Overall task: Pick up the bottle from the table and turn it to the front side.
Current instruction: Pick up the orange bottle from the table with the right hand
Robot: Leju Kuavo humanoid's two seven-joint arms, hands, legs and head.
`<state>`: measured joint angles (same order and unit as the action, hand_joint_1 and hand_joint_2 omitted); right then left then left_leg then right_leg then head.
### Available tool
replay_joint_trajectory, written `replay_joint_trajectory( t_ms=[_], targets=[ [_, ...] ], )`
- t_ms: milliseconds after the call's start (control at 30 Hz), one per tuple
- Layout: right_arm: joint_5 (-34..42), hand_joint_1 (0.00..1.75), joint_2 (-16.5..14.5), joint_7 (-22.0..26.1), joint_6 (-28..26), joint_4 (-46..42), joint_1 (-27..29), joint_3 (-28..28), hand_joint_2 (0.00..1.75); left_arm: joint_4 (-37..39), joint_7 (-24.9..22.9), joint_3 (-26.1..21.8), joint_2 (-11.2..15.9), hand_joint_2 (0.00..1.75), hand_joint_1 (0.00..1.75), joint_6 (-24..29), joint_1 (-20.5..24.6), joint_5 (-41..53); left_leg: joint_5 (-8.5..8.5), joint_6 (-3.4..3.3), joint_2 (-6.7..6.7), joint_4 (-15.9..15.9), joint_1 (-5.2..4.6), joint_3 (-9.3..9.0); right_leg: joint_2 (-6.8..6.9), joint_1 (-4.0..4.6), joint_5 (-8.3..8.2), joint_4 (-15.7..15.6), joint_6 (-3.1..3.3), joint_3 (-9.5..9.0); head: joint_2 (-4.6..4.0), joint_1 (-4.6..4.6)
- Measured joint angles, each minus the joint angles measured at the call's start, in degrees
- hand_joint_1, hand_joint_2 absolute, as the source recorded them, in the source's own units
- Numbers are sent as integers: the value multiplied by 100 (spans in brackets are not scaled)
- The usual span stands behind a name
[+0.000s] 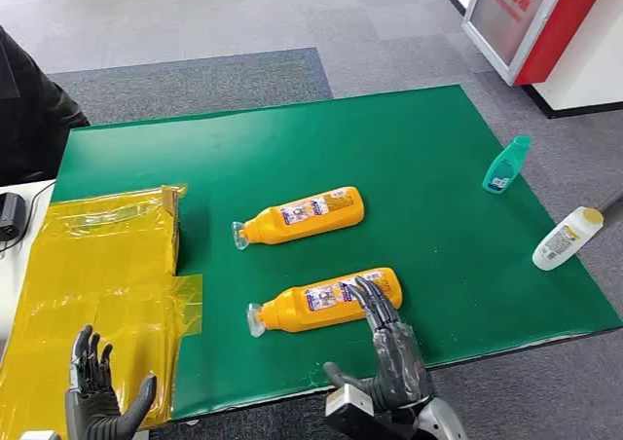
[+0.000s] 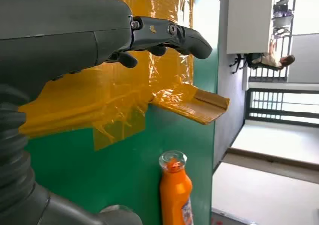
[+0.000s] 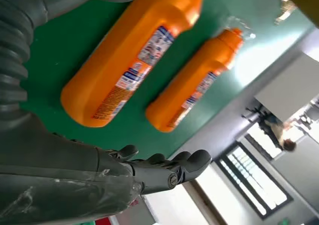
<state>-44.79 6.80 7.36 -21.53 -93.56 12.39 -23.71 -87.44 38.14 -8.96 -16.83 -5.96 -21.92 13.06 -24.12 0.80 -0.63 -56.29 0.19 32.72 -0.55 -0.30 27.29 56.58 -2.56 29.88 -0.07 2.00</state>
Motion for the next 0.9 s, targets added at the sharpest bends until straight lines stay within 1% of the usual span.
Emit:
replay_joint_trajectory(
  t_ms=[67, 133, 233, 333, 467, 567, 767, 900],
  targets=[
    [-59, 0, 107, -119, 262, 39, -109, 61, 175, 15, 0, -48, 10, 175, 0, -14, 13, 46, 1, -1, 0, 0, -1, 0, 0, -1, -2, 0, -2, -1, 0, 0],
    [-157, 0, 306, -320, 750, 132, -332, 177, 175, 42, 0, -123, 31, 175, 0, -26, 39, 121, 3, -4, 0, 0, -2, 1, 0, -3, -4, 0, -5, -5, 0, 1],
    [-268, 0, 573, -548, 1429, 356, -736, 322, 175, 101, 0, -158, 72, 175, 0, 8, 93, 182, 7, -4, 0, 0, -4, 3, -1, -4, -11, 0, -7, -19, 0, 1],
    [-320, 0, 785, -686, 1902, 656, -1181, 392, 175, 167, 0, -143, 129, 175, 0, 98, 155, 186, 12, -6, 0, -1, -5, 3, -1, -4, -13, 0, -7, -20, 0, 0],
    [-340, 0, 1012, -829, 2310, 1029, -1642, 399, 175, 246, 0, -99, 222, 175, 0, 153, 206, 141, 12, -6, 0, 0, -4, 3, -1, -4, -13, 0, -7, -20, 0, -1],
    [-353, 0, 1131, -886, 2501, 1302, -1907, 384, 175, 314, 0, -56, 297, 175, 0, 166, 252, 116, 12, -6, 0, 0, -4, 4, -1, -4, -13, 0, -7, -21, 0, 0],
    [-455, 0, 1239, -984, 2671, 1848, -2456, 276, 175, 425, 0, 162, 442, 175, 0, 287, 328, 75, 12, -6, 0, 0, -4, 6, -1, -4, -13, 0, -7, -20, 0, 0],
    [-387, 0, 1310, -995, 3129, 2121, -2762, 138, 175, 495, 1, 334, 539, 175, 0, 361, 354, 43, 13, -6, 0, -1, -4, 6, 0, -4, -13, 0, -7, -20, 0, 0]
  ],
)
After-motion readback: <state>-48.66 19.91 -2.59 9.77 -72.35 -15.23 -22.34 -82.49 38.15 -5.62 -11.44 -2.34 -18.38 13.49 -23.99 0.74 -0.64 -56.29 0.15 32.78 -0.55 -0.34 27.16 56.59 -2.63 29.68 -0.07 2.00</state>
